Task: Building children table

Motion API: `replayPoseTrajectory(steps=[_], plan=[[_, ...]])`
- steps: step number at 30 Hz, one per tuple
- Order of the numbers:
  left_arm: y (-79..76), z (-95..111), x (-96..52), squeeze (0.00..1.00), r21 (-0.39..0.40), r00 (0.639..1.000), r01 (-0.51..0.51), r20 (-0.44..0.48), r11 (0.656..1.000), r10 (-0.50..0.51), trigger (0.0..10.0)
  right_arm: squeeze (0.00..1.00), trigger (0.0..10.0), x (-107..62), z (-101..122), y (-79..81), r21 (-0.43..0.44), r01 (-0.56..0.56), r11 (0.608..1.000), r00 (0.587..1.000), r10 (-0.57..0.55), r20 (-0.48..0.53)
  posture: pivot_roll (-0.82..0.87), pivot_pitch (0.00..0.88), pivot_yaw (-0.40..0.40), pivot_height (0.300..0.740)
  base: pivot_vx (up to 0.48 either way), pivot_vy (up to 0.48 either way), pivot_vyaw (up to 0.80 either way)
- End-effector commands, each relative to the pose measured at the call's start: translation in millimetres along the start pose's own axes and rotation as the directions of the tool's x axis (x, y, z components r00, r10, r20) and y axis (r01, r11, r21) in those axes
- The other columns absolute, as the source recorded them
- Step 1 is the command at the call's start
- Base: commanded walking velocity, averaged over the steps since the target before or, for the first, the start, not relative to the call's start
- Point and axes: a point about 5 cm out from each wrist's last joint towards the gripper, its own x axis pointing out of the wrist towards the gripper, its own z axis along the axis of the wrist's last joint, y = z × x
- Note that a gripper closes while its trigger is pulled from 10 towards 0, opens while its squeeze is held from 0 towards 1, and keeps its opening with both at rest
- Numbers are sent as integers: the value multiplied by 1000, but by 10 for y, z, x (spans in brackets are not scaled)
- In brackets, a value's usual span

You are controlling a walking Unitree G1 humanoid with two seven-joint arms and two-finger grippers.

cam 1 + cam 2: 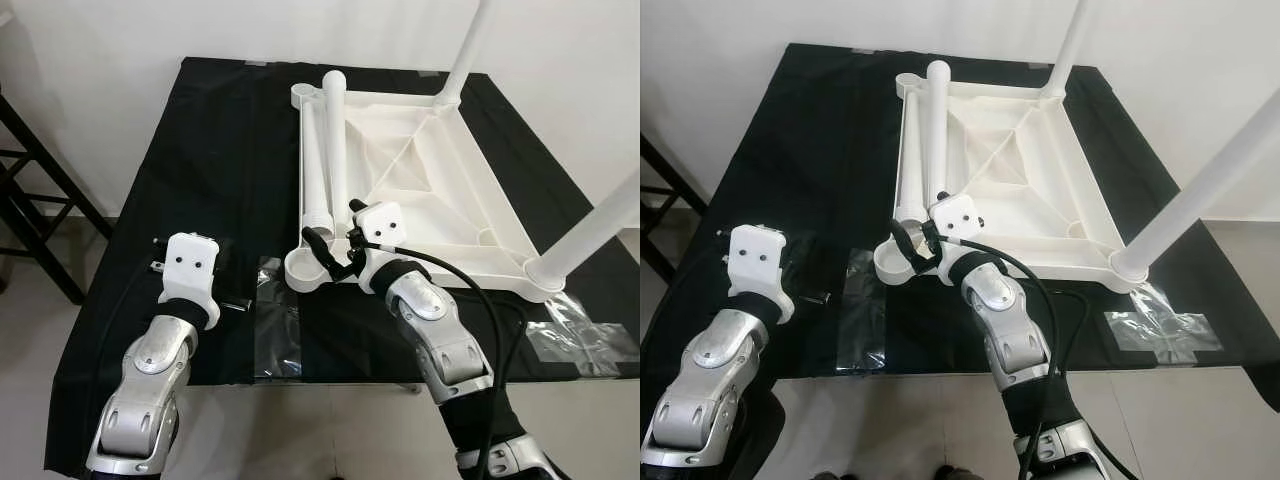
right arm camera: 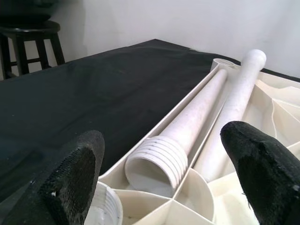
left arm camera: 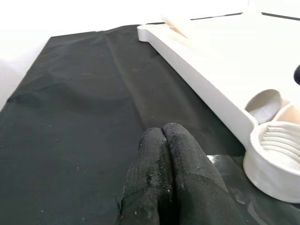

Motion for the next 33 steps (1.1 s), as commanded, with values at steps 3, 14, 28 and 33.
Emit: replayPoseTrajectory(steps=[3, 14, 28, 33], plan=[[-28, 25, -30, 0, -16, 1000, 25, 15, 1000, -25, 10000, 0, 10000, -29, -9, -38, 41, 17, 999, 1000, -18, 8, 36, 163, -99, 740, 261, 0, -533], [-1, 42, -27, 0, -11, 1000, 20, 19, 1000, -20, 10000, 0, 10000, -14, 10, 20, 52, -1, 999, 1000, 0, 6, 40, 169, -97, 740, 277, 0, -145], [11, 53, -21, 0, -15, 999, 24, 22, 1000, -24, 10000, 0, 10000, -6, 33, 41, 38, -21, 999, 1000, 21, 17, 49, 174, -93, 740, 278, 0, 0], [36, 46, -16, 0, -8, 1000, 6, 12, 1000, -6, 10000, 0, 10000, -3, 27, 52, 34, -26, 999, 1000, 26, 14, 51, 176, -93, 740, 166, 0, 0]])
